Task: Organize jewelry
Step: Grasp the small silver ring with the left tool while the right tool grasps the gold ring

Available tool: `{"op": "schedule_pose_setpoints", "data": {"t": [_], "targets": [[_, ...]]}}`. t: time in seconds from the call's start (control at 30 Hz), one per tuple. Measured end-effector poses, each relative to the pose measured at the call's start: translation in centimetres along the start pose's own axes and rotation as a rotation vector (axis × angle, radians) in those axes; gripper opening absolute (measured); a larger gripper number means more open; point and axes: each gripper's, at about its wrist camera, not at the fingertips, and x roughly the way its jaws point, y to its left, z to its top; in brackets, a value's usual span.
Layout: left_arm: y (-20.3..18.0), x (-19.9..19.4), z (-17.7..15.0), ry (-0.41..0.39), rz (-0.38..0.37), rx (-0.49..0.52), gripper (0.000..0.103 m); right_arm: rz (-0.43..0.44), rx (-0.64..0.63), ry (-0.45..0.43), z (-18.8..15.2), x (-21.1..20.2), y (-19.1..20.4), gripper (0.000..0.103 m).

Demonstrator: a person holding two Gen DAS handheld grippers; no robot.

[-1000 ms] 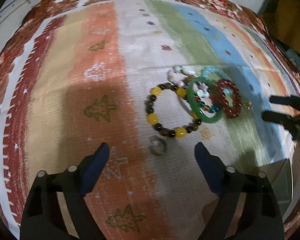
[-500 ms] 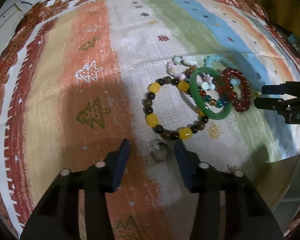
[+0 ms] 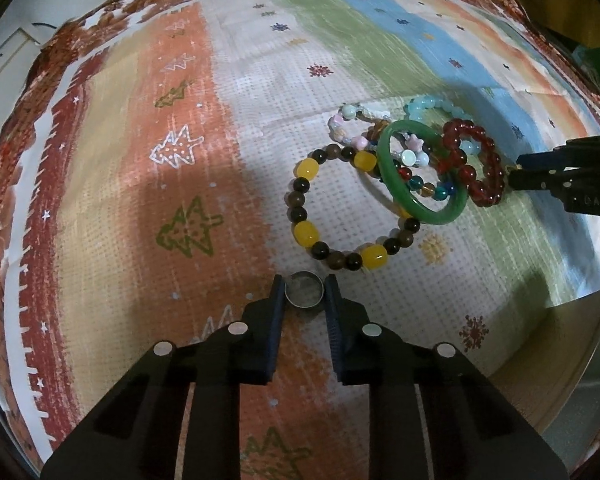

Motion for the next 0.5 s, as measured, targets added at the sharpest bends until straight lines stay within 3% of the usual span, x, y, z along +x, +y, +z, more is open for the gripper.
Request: {"op": "schedule_pose_setpoints", "data": {"t": [0.07,0.5], "targets": [[0.0,0.0,0.0,-0.002,-0.004,-0.007,0.019,0.016,0.010,0.003,0.0,0.0,-0.2,0.018],[0.8,-1.0,-0.4,-0.023,-0.049,-0.056,0.019,0.056,0.000,-0.033,-0.7,-1.7,0.3,0.018]]}}
